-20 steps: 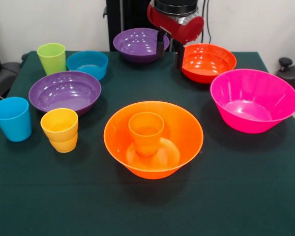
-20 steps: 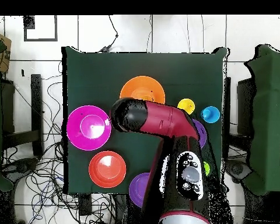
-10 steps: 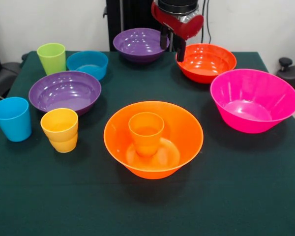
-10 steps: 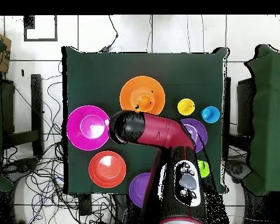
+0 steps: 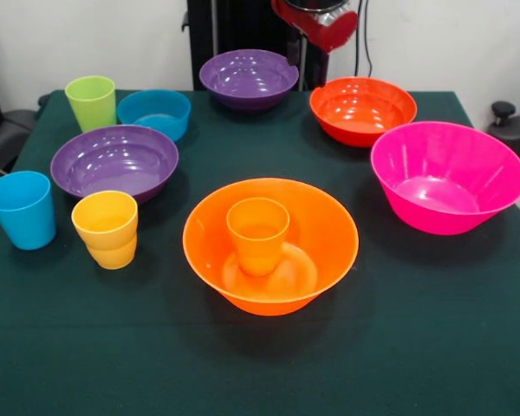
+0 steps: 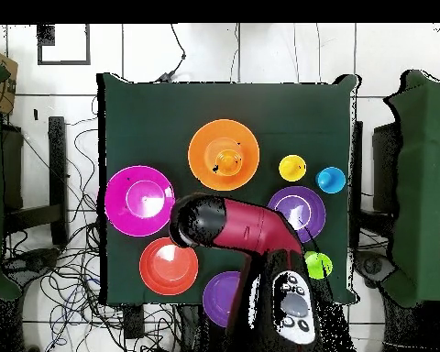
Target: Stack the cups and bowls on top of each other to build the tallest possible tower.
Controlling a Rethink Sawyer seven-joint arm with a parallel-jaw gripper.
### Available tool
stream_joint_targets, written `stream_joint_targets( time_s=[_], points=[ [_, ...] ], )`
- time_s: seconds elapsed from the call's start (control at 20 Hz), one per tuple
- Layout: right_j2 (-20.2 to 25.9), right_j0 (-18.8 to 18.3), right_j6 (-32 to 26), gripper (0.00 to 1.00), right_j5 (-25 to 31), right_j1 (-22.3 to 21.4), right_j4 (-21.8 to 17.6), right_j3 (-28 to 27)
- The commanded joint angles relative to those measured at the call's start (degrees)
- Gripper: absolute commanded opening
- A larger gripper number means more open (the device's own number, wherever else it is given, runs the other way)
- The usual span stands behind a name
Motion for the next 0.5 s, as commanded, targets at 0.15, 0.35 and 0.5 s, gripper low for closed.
stream_joint_targets(
  time_s=[0.15,0.35,0.5],
  points=[
    [3.56,-6.41,-8.15,1.00,-6.56,-2.61,-5.71,11.83],
    [4.44,-10.13,-9.23,1.00,-13.00,-2.24,-9.46,15.94],
    [4.92,-12.48,-8.96,1.00,-17.78,-0.23,-13.21,16.49]
  ],
)
